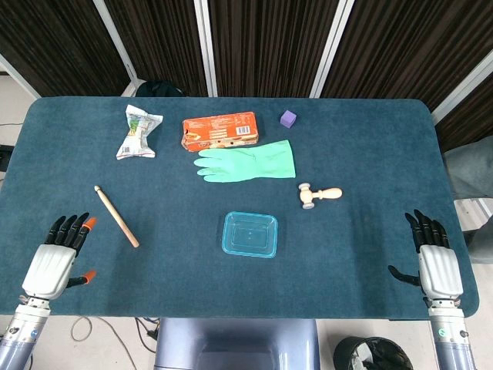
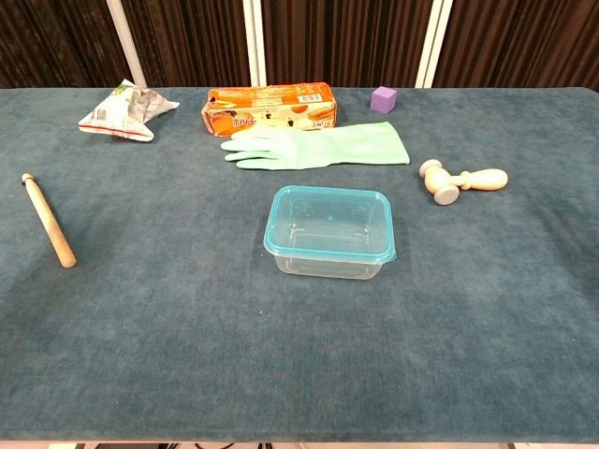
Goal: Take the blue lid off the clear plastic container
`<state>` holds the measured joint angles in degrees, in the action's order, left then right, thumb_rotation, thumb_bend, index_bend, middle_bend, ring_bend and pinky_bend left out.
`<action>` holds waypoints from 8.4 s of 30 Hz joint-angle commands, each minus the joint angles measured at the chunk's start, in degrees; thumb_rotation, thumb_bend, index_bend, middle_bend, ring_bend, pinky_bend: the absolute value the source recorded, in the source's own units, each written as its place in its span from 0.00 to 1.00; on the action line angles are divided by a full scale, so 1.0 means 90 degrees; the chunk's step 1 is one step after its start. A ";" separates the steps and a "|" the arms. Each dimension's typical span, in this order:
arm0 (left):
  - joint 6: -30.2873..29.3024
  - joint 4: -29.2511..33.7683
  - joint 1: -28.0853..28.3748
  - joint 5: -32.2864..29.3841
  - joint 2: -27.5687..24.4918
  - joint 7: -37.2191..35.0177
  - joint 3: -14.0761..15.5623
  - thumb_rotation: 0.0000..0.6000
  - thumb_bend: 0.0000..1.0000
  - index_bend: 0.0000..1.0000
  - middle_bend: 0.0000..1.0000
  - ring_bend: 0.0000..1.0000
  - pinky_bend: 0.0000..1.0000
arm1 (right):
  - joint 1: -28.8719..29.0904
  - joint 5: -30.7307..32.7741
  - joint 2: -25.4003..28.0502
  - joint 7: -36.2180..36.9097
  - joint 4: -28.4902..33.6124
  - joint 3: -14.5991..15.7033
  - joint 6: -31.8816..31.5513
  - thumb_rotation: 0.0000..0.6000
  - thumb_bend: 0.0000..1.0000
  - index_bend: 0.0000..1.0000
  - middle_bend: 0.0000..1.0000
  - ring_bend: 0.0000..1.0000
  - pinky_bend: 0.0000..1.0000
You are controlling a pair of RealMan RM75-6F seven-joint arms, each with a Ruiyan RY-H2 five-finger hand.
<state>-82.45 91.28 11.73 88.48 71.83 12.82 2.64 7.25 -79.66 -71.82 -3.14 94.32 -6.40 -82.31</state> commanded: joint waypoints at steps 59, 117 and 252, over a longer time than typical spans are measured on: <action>0.1934 0.1708 0.4411 -0.6507 0.2920 0.5207 -0.2405 1.00 0.00 0.00 0.00 0.00 0.00 | 0.0003 0.0268 0.0087 0.0186 0.0197 -0.0064 0.0231 1.00 0.20 0.00 0.00 0.00 0.00; 0.3615 -0.0285 0.5344 -0.5271 0.3117 0.3249 -0.1807 1.00 0.14 0.07 0.21 0.14 0.30 | 0.0392 0.0487 0.0096 -0.0168 0.0729 -0.0370 0.0561 1.00 0.20 0.00 0.00 0.00 0.00; 0.3716 -0.0446 0.6053 -0.5600 0.3272 0.2716 -0.1206 1.00 0.15 0.12 0.23 0.27 0.45 | 0.1780 0.2391 -0.4001 -0.2739 0.1061 -0.1072 0.0421 1.00 0.20 0.00 0.00 0.00 0.00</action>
<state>-49.00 87.25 66.19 38.08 101.27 37.27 -8.21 23.23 -58.21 -107.79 -27.79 103.88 -15.99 -78.49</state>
